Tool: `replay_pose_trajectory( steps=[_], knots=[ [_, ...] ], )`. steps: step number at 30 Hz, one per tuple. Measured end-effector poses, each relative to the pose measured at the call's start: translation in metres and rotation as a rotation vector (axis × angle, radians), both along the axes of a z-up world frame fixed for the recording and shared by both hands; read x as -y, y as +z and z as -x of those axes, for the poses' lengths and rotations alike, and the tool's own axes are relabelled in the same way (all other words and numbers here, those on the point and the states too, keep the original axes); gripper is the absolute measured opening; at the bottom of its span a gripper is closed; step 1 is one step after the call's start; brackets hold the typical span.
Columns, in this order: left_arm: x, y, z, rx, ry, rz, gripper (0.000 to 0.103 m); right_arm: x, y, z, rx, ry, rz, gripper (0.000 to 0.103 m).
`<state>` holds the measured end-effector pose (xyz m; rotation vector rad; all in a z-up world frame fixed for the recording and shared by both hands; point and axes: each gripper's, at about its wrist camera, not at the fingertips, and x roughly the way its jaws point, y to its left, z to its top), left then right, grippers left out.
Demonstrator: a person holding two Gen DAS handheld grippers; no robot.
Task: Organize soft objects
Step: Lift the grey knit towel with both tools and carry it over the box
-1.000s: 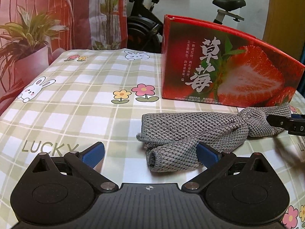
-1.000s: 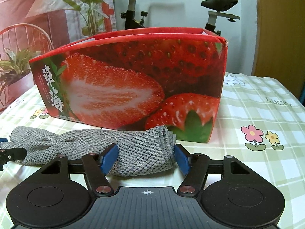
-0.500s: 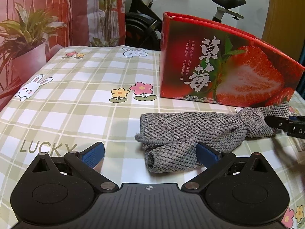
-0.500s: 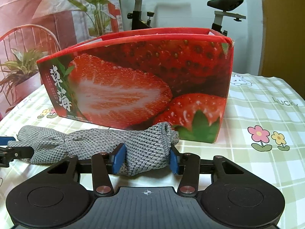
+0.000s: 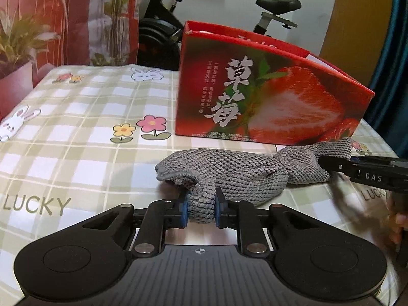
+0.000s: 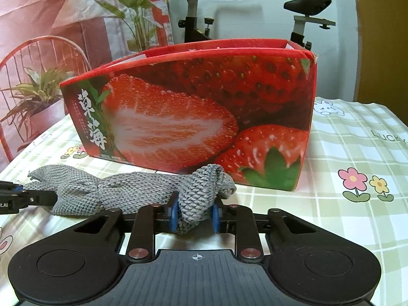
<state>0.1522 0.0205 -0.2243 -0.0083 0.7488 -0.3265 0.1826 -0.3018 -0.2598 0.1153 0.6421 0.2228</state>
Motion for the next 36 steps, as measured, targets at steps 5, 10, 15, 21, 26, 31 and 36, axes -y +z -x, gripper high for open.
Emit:
replay_pose_trajectory(
  steps=[5,10,15,21,26,31,36],
  knots=[
    [0.001,0.013,0.005,0.058,-0.011,-0.004,0.017,0.003,0.007,0.007,0.021,-0.003,-0.022,0.017],
    [0.008,0.048,0.013,0.172,-0.059,-0.005,0.017,0.004,0.037,0.026,0.099,0.029,-0.040,0.017],
    [0.011,0.085,0.016,0.273,-0.097,0.021,0.017,0.010,0.084,0.036,0.209,0.054,-0.055,0.017],
    [0.013,0.116,0.006,0.344,-0.103,0.056,0.017,0.019,0.130,0.033,0.301,0.073,-0.050,0.017],
    [0.025,0.129,-0.018,0.378,-0.100,0.046,0.017,0.024,0.158,0.008,0.351,0.054,-0.003,0.017],
    [0.048,0.130,-0.056,0.361,-0.104,0.005,0.017,0.024,0.158,-0.035,0.331,0.013,0.057,0.017],
    [0.072,0.116,-0.091,0.295,-0.149,-0.080,0.017,0.024,0.143,-0.062,0.270,-0.006,0.099,0.017]
  ],
)
